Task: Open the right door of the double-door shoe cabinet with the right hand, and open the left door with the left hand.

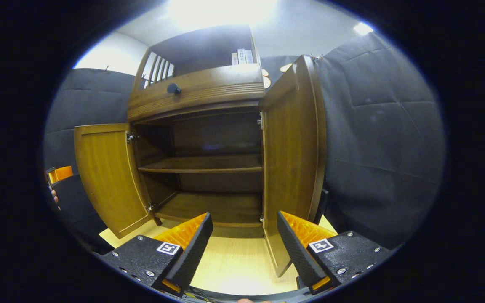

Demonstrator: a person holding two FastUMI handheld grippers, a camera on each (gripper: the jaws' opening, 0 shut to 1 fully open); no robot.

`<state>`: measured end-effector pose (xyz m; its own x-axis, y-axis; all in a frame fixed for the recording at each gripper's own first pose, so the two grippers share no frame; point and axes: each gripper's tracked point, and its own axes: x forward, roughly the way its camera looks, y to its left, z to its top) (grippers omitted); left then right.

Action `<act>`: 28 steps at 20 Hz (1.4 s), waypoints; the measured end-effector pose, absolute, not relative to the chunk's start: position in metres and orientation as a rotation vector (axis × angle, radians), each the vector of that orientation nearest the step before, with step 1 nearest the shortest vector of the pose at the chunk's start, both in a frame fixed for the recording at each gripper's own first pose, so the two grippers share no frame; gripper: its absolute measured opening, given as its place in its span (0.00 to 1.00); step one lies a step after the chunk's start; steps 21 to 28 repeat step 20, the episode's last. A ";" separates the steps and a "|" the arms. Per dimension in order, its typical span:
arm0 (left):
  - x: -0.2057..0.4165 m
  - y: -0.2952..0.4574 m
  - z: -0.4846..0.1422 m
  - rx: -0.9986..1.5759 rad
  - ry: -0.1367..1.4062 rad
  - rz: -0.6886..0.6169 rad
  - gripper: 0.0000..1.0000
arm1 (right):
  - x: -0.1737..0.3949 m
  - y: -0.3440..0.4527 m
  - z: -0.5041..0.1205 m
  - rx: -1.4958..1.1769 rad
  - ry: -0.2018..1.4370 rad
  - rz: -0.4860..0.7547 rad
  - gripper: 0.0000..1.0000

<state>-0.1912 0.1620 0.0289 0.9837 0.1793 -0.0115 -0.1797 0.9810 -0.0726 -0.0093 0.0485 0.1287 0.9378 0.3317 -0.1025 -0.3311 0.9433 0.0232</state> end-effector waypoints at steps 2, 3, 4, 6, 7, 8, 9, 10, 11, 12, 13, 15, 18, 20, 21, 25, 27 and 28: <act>-0.198 0.140 0.042 -0.063 -0.031 0.190 0.93 | -0.010 0.043 0.133 0.002 0.091 0.344 0.95; -0.203 0.137 0.047 -0.064 -0.050 0.208 0.96 | -0.012 0.041 0.134 0.002 0.084 0.346 0.95; -0.207 0.129 0.051 -0.072 -0.060 0.212 0.99 | -0.014 0.038 0.135 0.003 0.079 0.350 0.95; -0.210 0.110 0.052 -0.091 -0.058 0.198 1.00 | -0.017 0.028 0.136 -0.009 0.072 0.349 0.92; -0.210 0.102 0.051 -0.092 -0.057 0.185 0.99 | -0.017 0.024 0.137 -0.015 0.065 0.344 0.92; -0.213 0.096 0.050 -0.081 -0.053 0.178 1.00 | -0.016 0.020 0.136 -0.018 0.064 0.339 0.92; -0.216 0.095 0.048 -0.068 -0.045 0.179 1.00 | -0.016 0.018 0.135 -0.016 0.066 0.336 0.92; -0.218 0.094 0.046 -0.063 -0.037 0.178 0.99 | -0.016 0.017 0.135 -0.008 0.069 0.334 0.92; -0.221 0.093 0.045 -0.068 -0.031 0.173 0.99 | -0.016 0.015 0.137 0.005 0.067 0.329 0.92; -0.223 0.093 0.043 -0.078 -0.026 0.171 1.00 | -0.016 0.015 0.138 0.018 0.063 0.323 0.92; -0.225 0.095 0.040 -0.085 -0.019 0.169 1.00 | -0.014 0.015 0.137 0.026 0.062 0.314 0.92; -0.226 0.096 0.038 -0.071 -0.009 0.173 0.99 | -0.013 0.016 0.138 0.035 0.061 0.312 0.92; -0.225 0.095 0.039 -0.054 -0.007 0.167 1.00 | -0.013 0.025 0.142 0.024 0.052 0.346 0.92; -0.221 0.093 0.041 -0.043 -0.011 0.147 1.00 | -0.010 0.032 0.142 0.007 0.046 0.365 0.92; -0.221 0.093 0.041 -0.043 -0.011 0.147 1.00 | -0.010 0.032 0.142 0.007 0.046 0.365 0.92; -0.221 0.093 0.041 -0.043 -0.011 0.147 1.00 | -0.010 0.032 0.142 0.007 0.046 0.365 0.92; -0.221 0.093 0.041 -0.043 -0.011 0.147 1.00 | -0.010 0.032 0.142 0.007 0.046 0.365 0.92; -0.221 0.093 0.041 -0.043 -0.011 0.147 1.00 | -0.010 0.032 0.142 0.007 0.046 0.365 0.92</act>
